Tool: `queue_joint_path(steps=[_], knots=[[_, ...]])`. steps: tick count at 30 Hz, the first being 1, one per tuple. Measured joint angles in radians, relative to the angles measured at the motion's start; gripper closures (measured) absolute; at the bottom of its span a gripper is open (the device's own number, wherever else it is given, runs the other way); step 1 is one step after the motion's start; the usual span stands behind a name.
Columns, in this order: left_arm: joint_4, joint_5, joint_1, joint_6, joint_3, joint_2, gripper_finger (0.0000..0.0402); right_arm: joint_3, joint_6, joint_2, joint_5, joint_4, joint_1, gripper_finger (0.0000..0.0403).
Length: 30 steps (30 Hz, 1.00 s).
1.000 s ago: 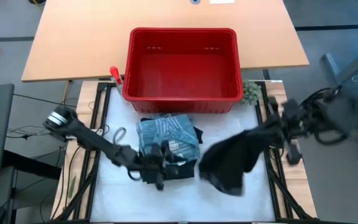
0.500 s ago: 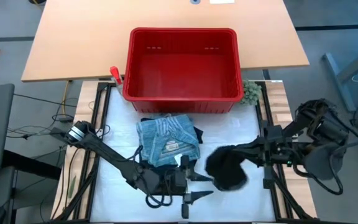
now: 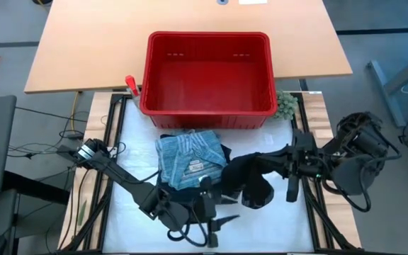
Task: Fold Laundry from Bin
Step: Fold the black underwear
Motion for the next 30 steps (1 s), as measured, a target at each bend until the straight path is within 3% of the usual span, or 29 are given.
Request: queue_joint_path(steps=[4, 11, 14, 20, 25, 30], knots=[[0.0, -0.003, -0.001, 0.061, 0.0, 0.0, 0.0242, 0.0, 0.0, 0.002, -0.024, -0.009, -0.012, 0.0384], [0.011, 0.088, -0.033, 0.515, 0.012, 0.0, 0.0242, 0.0, 0.001, 0.001, -0.122, -0.027, -0.041, 0.0384], [0.012, 0.096, -0.034, 0.639, 0.014, -0.001, 0.0242, 0.0, 0.001, 0.001, -0.129, -0.032, -0.042, 0.0384], [0.029, -0.054, -0.023, 0.687, 0.014, -0.002, 0.0242, 0.0, 0.048, 0.002, -0.144, -0.087, -0.071, 0.0383], [-0.005, -0.056, -0.008, 0.819, 0.014, -0.002, 0.0238, 0.0, 0.1, 0.002, -0.179, -0.127, -0.107, 0.0383], [-0.113, -0.025, 0.011, 0.817, 0.014, -0.002, 0.0218, 0.0, 0.122, 0.002, -0.181, -0.114, -0.138, 0.0383]])
